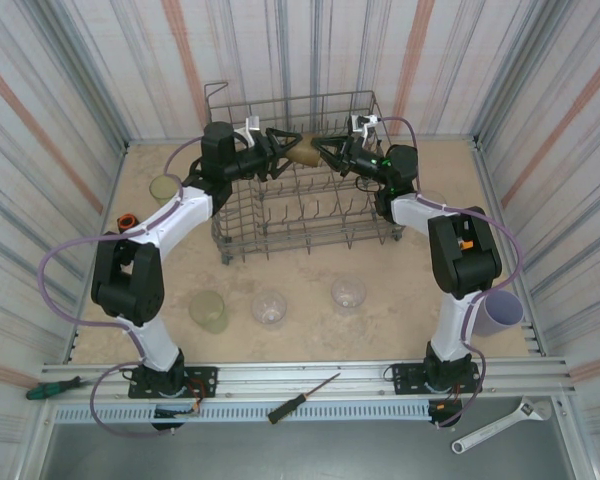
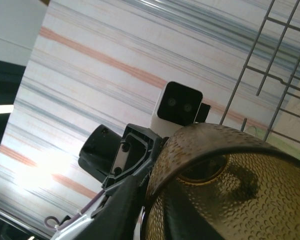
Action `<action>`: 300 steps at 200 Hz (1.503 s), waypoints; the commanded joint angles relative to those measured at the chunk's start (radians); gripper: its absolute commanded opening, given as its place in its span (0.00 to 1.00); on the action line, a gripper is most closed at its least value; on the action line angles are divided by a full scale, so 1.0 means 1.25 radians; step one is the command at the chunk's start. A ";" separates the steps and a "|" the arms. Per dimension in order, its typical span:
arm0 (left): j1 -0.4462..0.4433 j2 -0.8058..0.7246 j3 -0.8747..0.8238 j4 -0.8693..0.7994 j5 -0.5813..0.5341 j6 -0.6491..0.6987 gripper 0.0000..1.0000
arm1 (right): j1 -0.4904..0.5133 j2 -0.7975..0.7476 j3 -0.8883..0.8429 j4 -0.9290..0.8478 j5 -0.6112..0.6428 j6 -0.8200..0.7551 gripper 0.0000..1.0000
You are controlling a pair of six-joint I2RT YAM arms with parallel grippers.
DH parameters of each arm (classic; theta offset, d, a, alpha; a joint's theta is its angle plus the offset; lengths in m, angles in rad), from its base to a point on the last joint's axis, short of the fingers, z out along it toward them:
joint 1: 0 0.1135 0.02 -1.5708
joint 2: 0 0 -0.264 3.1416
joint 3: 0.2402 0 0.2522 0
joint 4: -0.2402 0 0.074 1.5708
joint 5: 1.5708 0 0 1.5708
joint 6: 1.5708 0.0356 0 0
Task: Load the cups into the dish rack
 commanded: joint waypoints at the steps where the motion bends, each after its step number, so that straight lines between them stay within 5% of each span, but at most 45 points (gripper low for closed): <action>1: 0.000 0.012 0.018 0.007 0.032 0.033 0.40 | 0.004 0.003 0.028 0.012 0.010 -0.001 0.28; 63: 0.019 -0.006 0.024 -0.023 0.008 0.069 0.37 | -0.004 -0.015 0.017 -0.075 0.007 -0.052 0.46; 163: 0.043 -0.013 0.128 -0.203 -0.058 0.221 0.36 | -0.032 -0.256 -0.096 -0.599 0.079 -0.407 0.77; 189: 0.045 -0.009 0.176 -0.270 -0.090 0.283 0.36 | -0.038 -0.319 -0.107 -0.727 0.107 -0.480 0.89; 197: 0.044 -0.007 0.190 -0.288 -0.101 0.303 0.37 | -0.038 -0.337 -0.108 -0.772 0.118 -0.503 1.00; 300: 0.045 0.067 0.357 -0.494 -0.257 0.546 0.37 | -0.019 -0.600 -0.186 -1.119 0.317 -0.652 0.99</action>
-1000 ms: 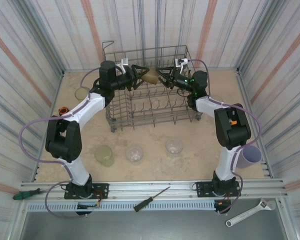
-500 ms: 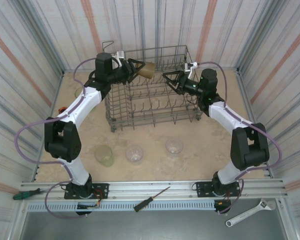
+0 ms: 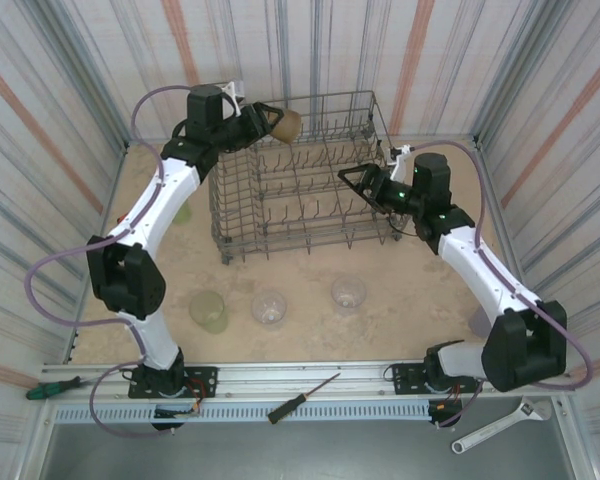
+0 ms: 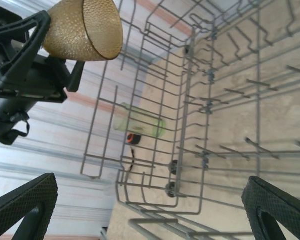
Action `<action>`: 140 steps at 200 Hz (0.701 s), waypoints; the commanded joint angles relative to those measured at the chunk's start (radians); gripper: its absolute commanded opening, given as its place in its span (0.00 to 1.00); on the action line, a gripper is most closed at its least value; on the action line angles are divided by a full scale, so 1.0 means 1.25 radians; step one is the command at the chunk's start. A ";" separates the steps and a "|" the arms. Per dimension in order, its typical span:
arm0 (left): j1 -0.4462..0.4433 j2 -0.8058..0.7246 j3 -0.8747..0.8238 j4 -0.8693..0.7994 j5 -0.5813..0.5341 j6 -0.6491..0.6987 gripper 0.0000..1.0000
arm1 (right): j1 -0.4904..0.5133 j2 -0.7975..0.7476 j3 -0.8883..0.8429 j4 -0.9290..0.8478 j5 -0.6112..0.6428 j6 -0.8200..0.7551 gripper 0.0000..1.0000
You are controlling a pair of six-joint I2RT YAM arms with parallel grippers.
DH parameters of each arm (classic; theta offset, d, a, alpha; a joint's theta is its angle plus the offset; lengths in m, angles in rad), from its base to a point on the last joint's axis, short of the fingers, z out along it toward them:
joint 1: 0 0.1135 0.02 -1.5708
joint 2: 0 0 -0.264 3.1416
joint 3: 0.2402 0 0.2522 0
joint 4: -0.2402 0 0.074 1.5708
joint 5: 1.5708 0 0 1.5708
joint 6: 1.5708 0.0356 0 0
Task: Load the cups into the dish rack
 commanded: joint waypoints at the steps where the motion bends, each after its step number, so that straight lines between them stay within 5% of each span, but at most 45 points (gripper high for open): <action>1: 0.002 0.030 0.040 -0.054 -0.047 0.082 0.37 | 0.014 -0.080 -0.010 -0.123 0.078 -0.067 0.99; 140: -0.014 0.178 0.219 -0.197 -0.171 0.256 0.35 | 0.049 -0.225 0.014 -0.433 0.248 -0.193 0.99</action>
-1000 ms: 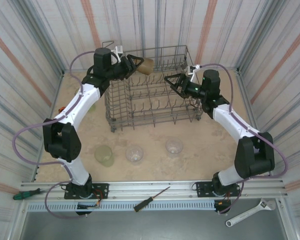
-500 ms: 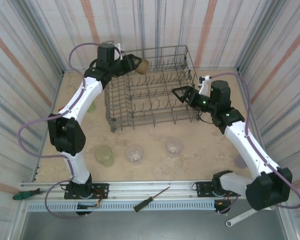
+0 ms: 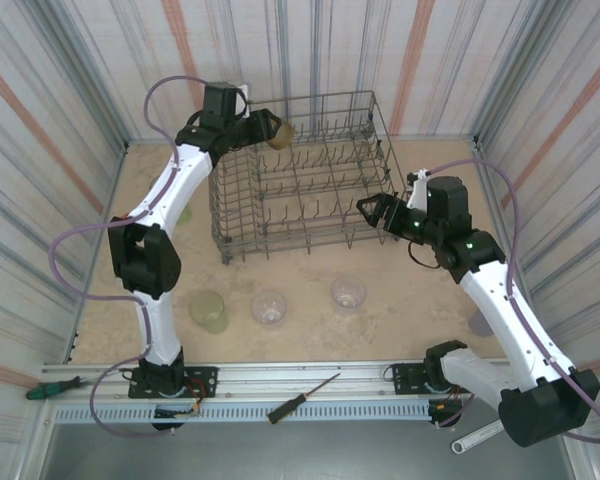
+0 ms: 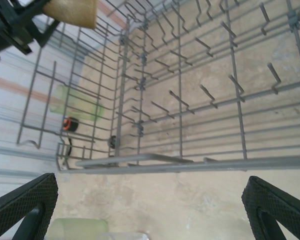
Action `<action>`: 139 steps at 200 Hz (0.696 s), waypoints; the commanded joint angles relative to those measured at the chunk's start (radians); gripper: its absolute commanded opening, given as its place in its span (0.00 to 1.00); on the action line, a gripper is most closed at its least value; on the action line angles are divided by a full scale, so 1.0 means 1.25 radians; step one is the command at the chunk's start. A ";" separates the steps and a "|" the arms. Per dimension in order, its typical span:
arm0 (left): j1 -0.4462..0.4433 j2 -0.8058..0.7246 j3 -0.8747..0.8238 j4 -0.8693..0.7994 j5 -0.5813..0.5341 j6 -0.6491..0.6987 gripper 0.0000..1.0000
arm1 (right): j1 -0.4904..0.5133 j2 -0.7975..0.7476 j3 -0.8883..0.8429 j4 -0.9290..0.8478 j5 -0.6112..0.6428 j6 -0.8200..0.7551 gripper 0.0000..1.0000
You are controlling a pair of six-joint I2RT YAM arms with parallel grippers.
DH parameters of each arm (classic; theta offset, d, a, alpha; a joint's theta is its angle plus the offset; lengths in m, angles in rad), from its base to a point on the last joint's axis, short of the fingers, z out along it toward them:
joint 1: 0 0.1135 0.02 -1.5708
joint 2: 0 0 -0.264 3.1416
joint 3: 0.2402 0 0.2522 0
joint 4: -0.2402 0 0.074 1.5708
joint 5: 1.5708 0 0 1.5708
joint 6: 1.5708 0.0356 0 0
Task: Load the cups into the dish rack
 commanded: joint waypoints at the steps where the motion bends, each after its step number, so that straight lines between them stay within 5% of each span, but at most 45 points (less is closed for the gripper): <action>1: -0.013 0.029 0.049 -0.031 -0.043 0.058 0.35 | 0.013 -0.012 0.020 -0.061 0.036 -0.037 0.99; 139: -0.066 0.181 0.217 -0.166 -0.199 0.188 0.35 | 0.015 0.004 0.018 -0.105 0.062 -0.086 0.99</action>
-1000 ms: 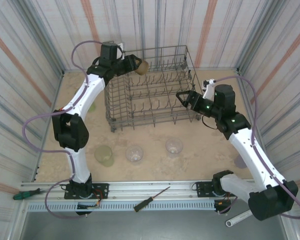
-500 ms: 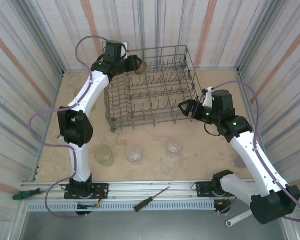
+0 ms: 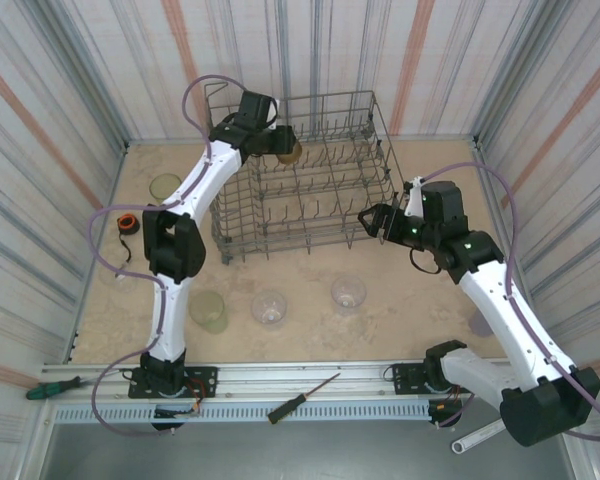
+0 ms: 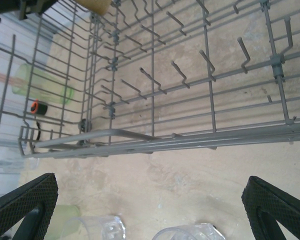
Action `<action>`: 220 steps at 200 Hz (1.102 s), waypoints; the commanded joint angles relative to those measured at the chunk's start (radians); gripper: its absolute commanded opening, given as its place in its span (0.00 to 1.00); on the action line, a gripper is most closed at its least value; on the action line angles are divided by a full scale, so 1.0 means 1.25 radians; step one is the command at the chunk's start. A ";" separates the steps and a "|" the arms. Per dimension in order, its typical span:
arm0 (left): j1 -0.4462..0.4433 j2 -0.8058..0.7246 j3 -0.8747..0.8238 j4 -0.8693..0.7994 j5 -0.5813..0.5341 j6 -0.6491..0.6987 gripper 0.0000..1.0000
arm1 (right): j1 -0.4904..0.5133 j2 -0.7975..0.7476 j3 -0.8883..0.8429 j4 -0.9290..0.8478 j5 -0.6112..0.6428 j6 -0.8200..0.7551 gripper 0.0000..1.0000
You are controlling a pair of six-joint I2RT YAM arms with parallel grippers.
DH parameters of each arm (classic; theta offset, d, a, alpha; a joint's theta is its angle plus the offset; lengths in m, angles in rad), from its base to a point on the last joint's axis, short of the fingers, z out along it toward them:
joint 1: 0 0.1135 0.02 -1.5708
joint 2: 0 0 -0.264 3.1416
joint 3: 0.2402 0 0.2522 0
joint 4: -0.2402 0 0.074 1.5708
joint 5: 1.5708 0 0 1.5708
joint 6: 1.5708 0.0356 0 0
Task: Load the cups into the dish rack
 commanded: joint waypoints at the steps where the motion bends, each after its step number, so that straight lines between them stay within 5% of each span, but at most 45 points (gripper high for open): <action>1: 0.002 -0.001 0.034 -0.025 -0.057 0.039 0.35 | 0.004 -0.002 0.018 -0.024 0.017 -0.026 0.99; 56: -0.032 -0.001 0.047 -0.038 -0.168 0.090 0.36 | 0.005 -0.004 0.024 -0.039 0.029 -0.043 0.99; 220: -0.033 0.099 0.108 -0.031 -0.175 0.097 0.36 | 0.003 -0.017 0.012 -0.037 0.008 -0.043 0.99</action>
